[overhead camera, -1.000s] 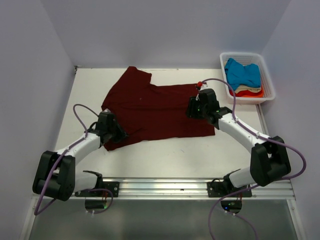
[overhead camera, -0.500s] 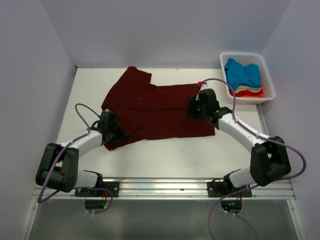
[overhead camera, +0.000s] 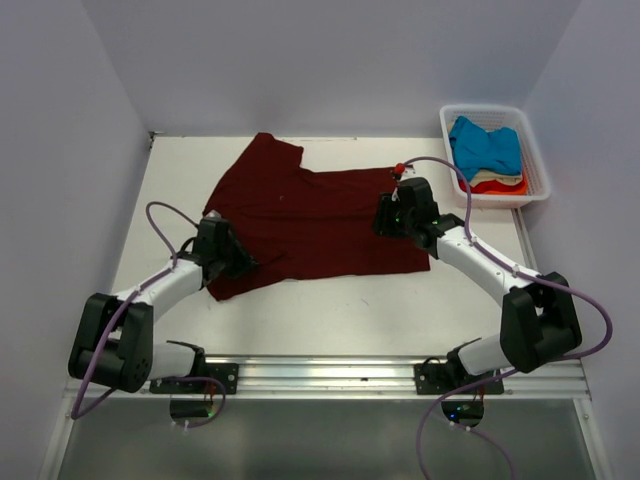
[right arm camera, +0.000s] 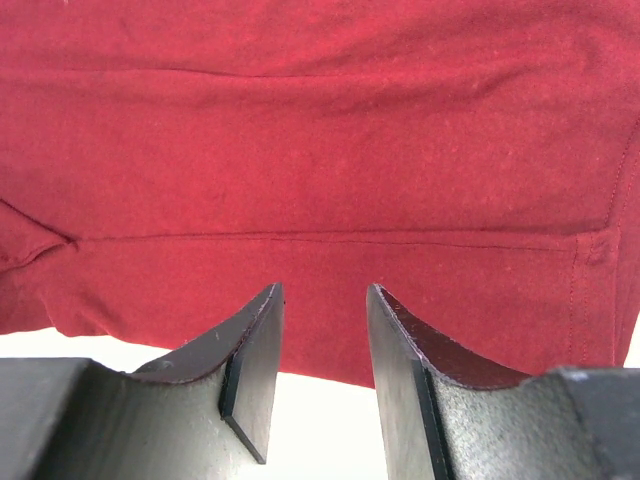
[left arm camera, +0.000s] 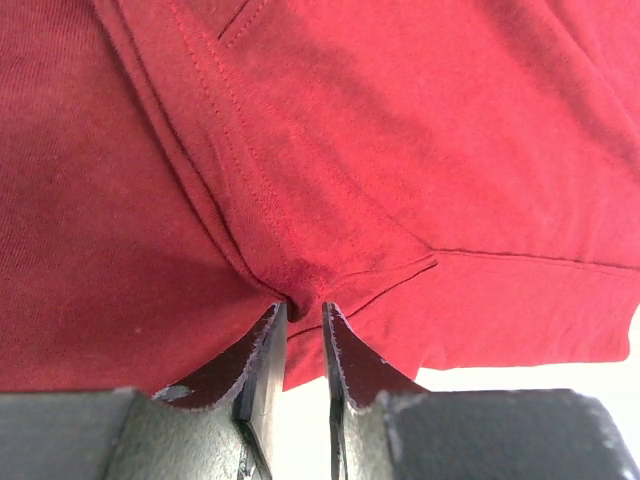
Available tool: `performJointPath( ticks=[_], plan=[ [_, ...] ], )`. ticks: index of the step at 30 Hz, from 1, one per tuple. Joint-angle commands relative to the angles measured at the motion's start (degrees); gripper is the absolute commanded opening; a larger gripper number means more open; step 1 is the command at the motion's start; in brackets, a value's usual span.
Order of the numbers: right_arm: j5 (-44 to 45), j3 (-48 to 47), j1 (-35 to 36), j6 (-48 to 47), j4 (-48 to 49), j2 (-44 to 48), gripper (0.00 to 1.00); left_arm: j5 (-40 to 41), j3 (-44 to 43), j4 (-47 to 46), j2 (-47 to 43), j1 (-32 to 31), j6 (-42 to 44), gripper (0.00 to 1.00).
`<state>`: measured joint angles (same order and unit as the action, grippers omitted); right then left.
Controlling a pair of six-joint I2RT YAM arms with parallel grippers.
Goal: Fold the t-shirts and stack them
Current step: Grap the side of the flattened tshirt furthest away from the robot with both arms
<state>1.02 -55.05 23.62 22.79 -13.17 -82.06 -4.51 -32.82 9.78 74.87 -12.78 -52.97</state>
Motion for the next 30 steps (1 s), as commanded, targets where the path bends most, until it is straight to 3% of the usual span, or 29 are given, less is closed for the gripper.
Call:
performJointPath(
  ticks=[1,4,6,9,21,30],
  plan=[
    [1.4,-0.4,0.0,-0.9,0.2,1.4,0.43,0.7,-2.2,-0.8,0.1,-0.1,0.3,0.24],
    [1.7,-0.2,0.0,-1.1,0.2,1.6,0.42,0.7,-2.3,-1.7,1.7,-0.1,0.6,0.23],
    [1.7,-0.1,0.0,-1.1,0.1,1.7,0.41,0.6,-2.4,-2.3,2.9,-0.1,0.9,0.17],
    [1.7,-0.1,0.0,-1.2,-0.2,2.2,0.4,-0.1,-2.6,-2.8,4.1,-0.1,1.2,0.0],
    [1.7,0.3,0.0,-1.1,0.0,2.3,0.38,0.6,-7.2,-2.9,-0.1,-0.1,5.8,0.0],
    [2.1,-0.1,-0.1,-1.3,-0.5,2.4,0.39,-3.0,-16.8,-3.5,11.3,-0.1,12.6,0.0]
  ],
)
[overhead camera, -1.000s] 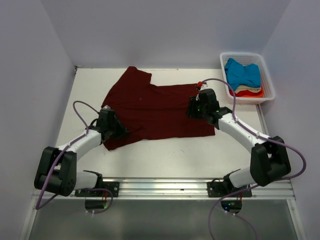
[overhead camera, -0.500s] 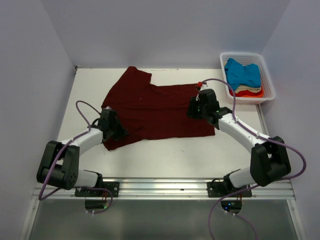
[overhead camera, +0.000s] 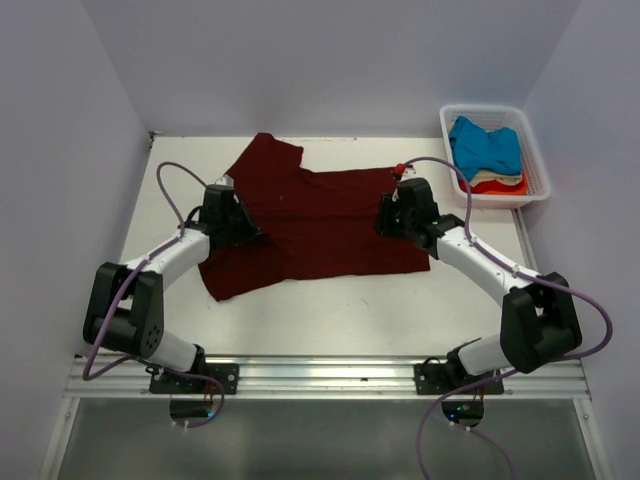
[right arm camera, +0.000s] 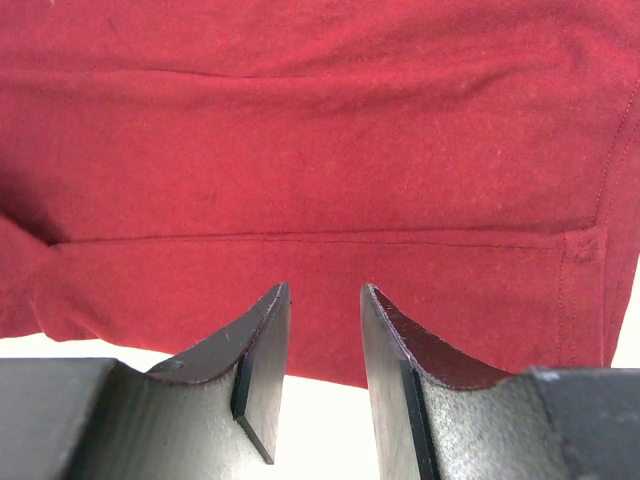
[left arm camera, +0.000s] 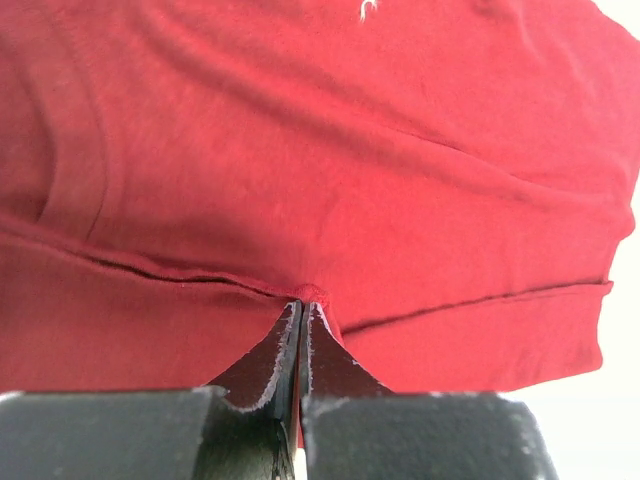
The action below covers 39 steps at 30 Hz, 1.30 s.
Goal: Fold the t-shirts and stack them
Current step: Grap the side of the flattened tshirt furthest away from the robot with both arms
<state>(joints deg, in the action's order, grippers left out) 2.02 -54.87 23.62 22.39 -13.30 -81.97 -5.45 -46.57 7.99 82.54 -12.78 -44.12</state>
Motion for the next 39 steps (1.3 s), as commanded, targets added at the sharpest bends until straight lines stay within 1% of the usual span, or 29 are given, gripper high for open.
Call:
performJointPath(
  ticks=[1,7,8,9,10,11,12,15,17,18,20,21,22,23,24,25,26,27,28,29,30,31,32,33,34,35,39],
  plan=[
    [1.2,-0.2,0.0,-1.1,-0.4,2.3,0.39,-2.6,-3.7,-2.0,5.8,-0.1,4.3,0.0],
    [1.3,-0.3,-0.1,-1.5,-0.9,2.5,0.39,-3.9,-8.0,-2.2,11.9,-0.1,5.7,0.0],
    [1.3,-0.3,0.0,-1.5,-1.0,2.5,0.4,-3.4,-8.8,-1.9,12.3,-0.1,5.8,0.02],
    [1.3,-0.3,0.0,-1.6,-1.1,2.5,0.4,-3.3,-9.0,-2.1,12.6,-0.1,6.0,0.09],
    [1.3,-0.2,0.0,-1.6,-1.0,2.3,0.41,-3.5,-9.0,-2.6,12.5,-0.1,6.4,0.26],
    [1.2,-0.1,-0.1,-1.6,-0.9,2.2,0.41,-3.5,-8.7,-4.2,12.1,-0.1,6.6,0.37],
    [1.2,-0.2,0.0,-1.6,-0.9,2.0,0.41,-3.3,-8.5,-5.1,11.6,-0.1,6.8,0.53],
    [0.9,-0.3,0.0,-1.6,-0.4,1.4,0.42,-1.8,-9.2,-7.0,8.8,-0.2,8.7,0.67],
    [0.8,-0.5,-0.1,-1.6,-0.1,0.7,0.42,1.9,-12.2,-7.0,7.2,-0.2,10.8,0.87],
    [0.8,-0.8,0.0,-1.6,-0.1,0.4,0.43,3.4,-13.6,-7.0,6.9,-0.2,11.6,1.0],
    [0.5,-1.5,0.0,-1.6,0.2,-0.9,0.43,7.0,-19.5,-7.0,8.2,0.0,14.5,1.0],
    [0.5,-2.4,0.0,-1.6,0.2,-1.6,0.44,7.6,-22.3,-6.7,11.9,0.3,15.5,1.0],
    [0.4,-3.0,0.0,-1.6,0.2,-2.8,0.44,7.7,-29.1,-3.7,14.2,1.3,15.9,1.0],
    [0.4,-3.9,0.0,-1.8,-0.5,-3.6,0.45,7.4,-33.0,-1.7,17.0,1.9,16.1,1.0],
    [0.1,-5.6,0.0,-2.1,-1.0,-4.2,0.45,6.8,-37.2,0.3,23.2,2.6,16.9,1.0],
    [0.0,-6.4,0.0,-2.2,-1.5,-4.8,0.46,6.5,-45.4,4.3,26.3,3.5,17.4,1.0],
    [-0.1,-7.1,-0.1,-2.4,-2.1,-5.8,0.46,6.5,-49.5,6.1,29.5,3.9,17.8,1.0],
    [-0.3,-8.1,-0.1,-2.5,-2.2,-6.2,0.46,6.7,-57.8,8.1,35.9,4.2,19.1,1.0],
    [-0.4,-8.6,0.0,-2.5,-2.2,-6.6,0.46,7.9,-62.2,12.3,39.1,4.4,19.4,1.0],
    [-1.0,-8.9,0.0,-2.5,-2.2,-7.1,0.46,8.2,-66.5,14.1,42.3,4.7,19.7,0.99],
    [-1.0,-9.5,0.0,-2.5,-2.1,-7.2,0.46,8.3,-74.6,15.7,48.4,4.9,20.1,0.99],
    [-0.8,-9.6,0.0,-2.7,-2.1,-7.3,0.46,8.7,-78.5,18.4,51.3,5.3,20.2,0.99],
    [-1.1,-9.8,-0.1,-2.7,-2.1,-7.5,0.46,8.8,-82.1,19.6,54.0,5.5,20.2,0.98],
    [-1.2,-9.8,0.0,-2.7,-2.2,-7.4,0.46,8.6,-87.2,20.1,58.6,5.9,20.0,0.97],
    [-1.2,-9.8,0.0,-2.7,-2.3,-7.2,0.46,8.4,-88.3,19.9,60.1,6.2,19.8,0.96],
    [-1.3,-9.4,-0.1,-2.8,-2.3,-6.9,0.46,8.1,-87.7,18.9,61.6,6.2,19.0,0.96],
    [-1.1,-7.8,-0.1,-3.1,-2.2,-5.9,0.46,7.0,-82.6,12.3,61.8,7.2,16.4,0.95]
  ],
)
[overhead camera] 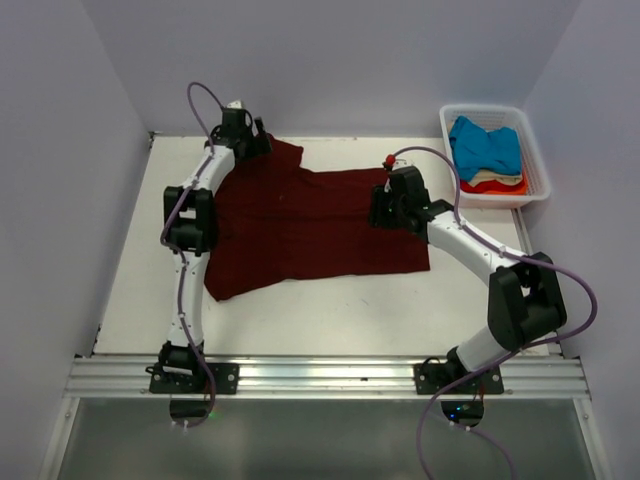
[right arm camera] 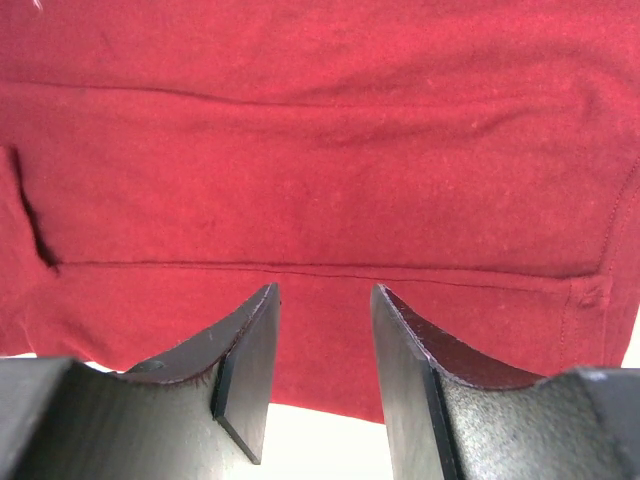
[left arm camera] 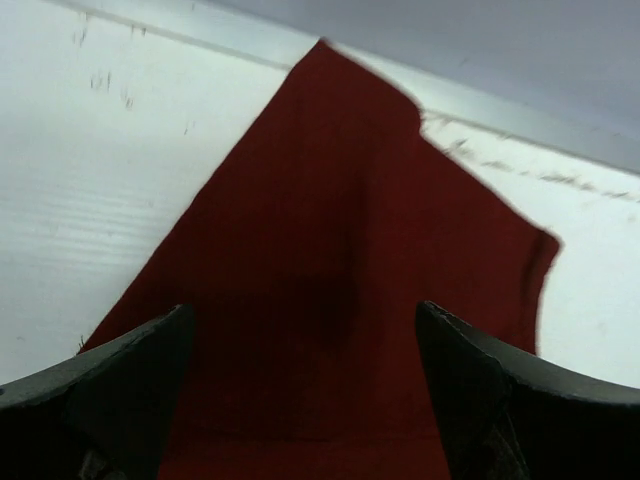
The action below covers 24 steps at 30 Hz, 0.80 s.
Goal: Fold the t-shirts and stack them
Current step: Grap the side of the flattened tshirt furthest away from the robot with both arms
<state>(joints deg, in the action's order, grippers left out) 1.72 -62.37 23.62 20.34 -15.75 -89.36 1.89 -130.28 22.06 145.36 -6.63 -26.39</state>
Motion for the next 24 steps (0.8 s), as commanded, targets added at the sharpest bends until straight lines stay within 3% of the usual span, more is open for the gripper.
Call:
performJointPath(
  ticks=[1,9,14,24],
  plan=[
    [-0.8,0.1,0.0,-1.4,0.4,1.6,0.46,-0.2,1.9,-4.3,-1.0,1.1,-1.5,0.95],
    [-0.6,2.1,0.0,-1.8,-0.1,2.3,0.46,1.4,-0.1,-11.8,1.9,1.2,-0.4,0.96],
    [0.1,2.2,0.0,-2.3,-0.6,2.2,0.45,1.6,3.3,-18.5,1.9,1.2,0.6,0.97],
    [0.0,0.8,0.0,-2.4,-2.1,1.4,0.45,1.2,2.1,-24.3,6.8,1.2,-5.1,0.99]
  ],
)
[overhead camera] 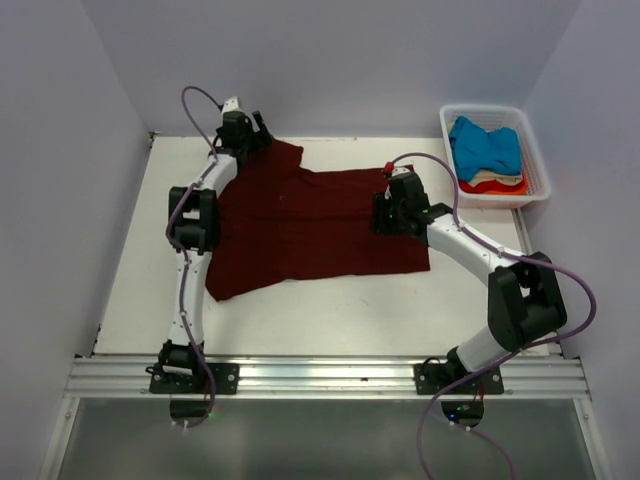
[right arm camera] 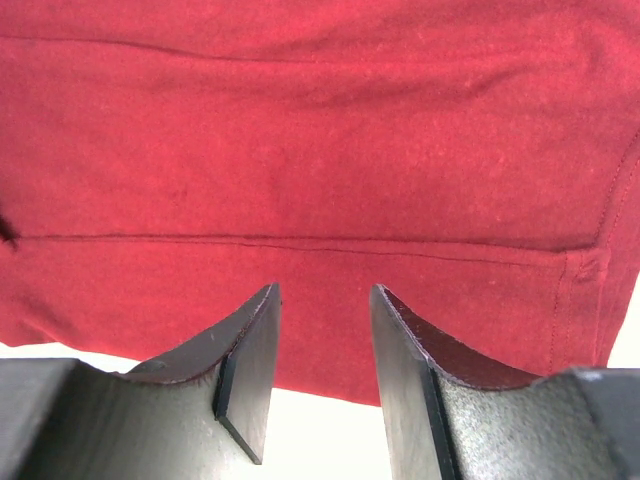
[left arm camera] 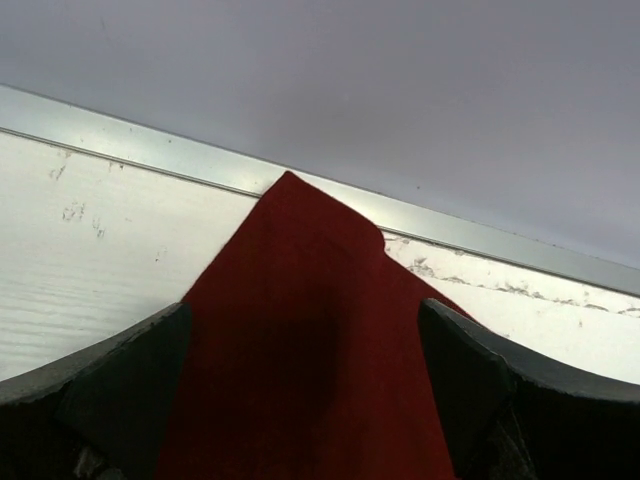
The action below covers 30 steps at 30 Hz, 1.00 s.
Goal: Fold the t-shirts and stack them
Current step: Grap the side of the flattened tshirt furthest away from the robot with both arms
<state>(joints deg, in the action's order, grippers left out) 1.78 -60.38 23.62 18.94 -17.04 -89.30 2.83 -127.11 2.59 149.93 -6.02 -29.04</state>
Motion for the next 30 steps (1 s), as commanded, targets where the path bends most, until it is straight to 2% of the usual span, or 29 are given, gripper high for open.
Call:
performJointPath(
  ticks=[1,7,9,10,12,13,15,16,18,22,29,30],
  plan=[
    [0.0,-1.1,0.0,-1.1,-0.9,1.5,0.45,0.0,-1.3,-4.8,2.9,0.6,-3.4,0.99],
    [0.2,-0.4,0.0,-1.0,-1.2,2.4,0.44,-0.5,-1.1,-7.2,4.3,0.6,-5.9,1.0],
    [0.2,-0.3,0.0,-0.9,-1.3,2.5,0.44,-1.2,-1.0,-7.5,4.8,0.6,-6.6,0.94],
    [0.2,-0.2,0.0,-0.8,-1.4,2.8,0.42,-1.9,-1.0,-7.7,5.3,0.7,-7.3,0.75],
    [0.2,0.0,0.0,-0.7,-1.5,2.8,0.39,-4.1,-0.9,-7.9,5.6,0.8,-8.4,0.48],
    [0.2,0.0,0.0,-0.7,-1.5,2.9,0.32,-4.5,-0.3,-8.0,5.8,0.9,-9.6,0.26],
    [0.2,0.0,-0.1,-0.6,-1.5,2.9,0.26,-5.0,0.9,-8.5,5.4,1.3,-10.2,0.06],
    [0.2,0.0,-0.1,-0.5,-1.5,2.9,0.19,-5.1,2.3,-8.7,4.7,1.4,-10.3,0.02],
    [0.1,0.2,0.0,-0.3,-1.0,3.1,0.12,-5.1,3.9,-9.5,3.9,1.7,-10.2,0.0],
    [-0.4,0.2,0.0,0.1,-0.2,2.6,0.09,-5.1,8.9,-11.4,0.2,2.2,-10.0,0.0],
    [0.6,-4.0,0.0,1.5,0.6,-1.5,0.09,-5.4,18.5,-16.4,-9.5,2.6,-8.4,0.0],
    [0.9,-5.1,0.0,1.6,0.3,-3.6,0.13,-5.4,19.4,-16.7,-10.4,2.7,-8.1,0.0]
  ],
)
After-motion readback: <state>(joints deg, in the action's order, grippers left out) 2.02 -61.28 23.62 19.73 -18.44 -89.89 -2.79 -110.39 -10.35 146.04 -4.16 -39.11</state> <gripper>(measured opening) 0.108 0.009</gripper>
